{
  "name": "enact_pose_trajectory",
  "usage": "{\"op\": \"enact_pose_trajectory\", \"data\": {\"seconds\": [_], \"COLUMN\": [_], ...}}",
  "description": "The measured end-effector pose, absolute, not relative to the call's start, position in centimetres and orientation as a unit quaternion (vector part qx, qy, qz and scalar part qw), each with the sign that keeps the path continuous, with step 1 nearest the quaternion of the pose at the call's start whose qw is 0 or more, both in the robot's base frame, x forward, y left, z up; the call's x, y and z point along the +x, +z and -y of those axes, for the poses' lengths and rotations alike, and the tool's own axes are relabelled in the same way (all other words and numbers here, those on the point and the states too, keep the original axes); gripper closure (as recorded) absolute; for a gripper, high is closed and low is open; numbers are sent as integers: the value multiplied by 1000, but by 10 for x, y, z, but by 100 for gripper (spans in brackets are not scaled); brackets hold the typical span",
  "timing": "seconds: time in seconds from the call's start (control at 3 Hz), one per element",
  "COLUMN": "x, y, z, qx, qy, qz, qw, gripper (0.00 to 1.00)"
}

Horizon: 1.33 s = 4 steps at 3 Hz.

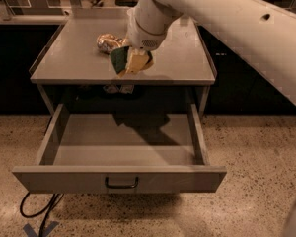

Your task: Pick sponge from top drawer and place on counter

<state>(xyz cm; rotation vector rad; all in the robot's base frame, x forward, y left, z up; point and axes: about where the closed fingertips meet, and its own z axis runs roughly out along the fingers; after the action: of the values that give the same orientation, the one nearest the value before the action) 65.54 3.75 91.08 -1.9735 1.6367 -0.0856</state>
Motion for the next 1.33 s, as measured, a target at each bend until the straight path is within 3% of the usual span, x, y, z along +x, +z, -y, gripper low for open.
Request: {"op": "enact_pose_trajectory", "data": {"seconds": [0.67, 1.33], "x": [715, 763], "y": [823, 857], "z": [3, 23], "qx": [-753, -730], "qy": [77, 45], "qz": [-627, -644], "qw": [186, 224], "gripper": [100, 100]}}
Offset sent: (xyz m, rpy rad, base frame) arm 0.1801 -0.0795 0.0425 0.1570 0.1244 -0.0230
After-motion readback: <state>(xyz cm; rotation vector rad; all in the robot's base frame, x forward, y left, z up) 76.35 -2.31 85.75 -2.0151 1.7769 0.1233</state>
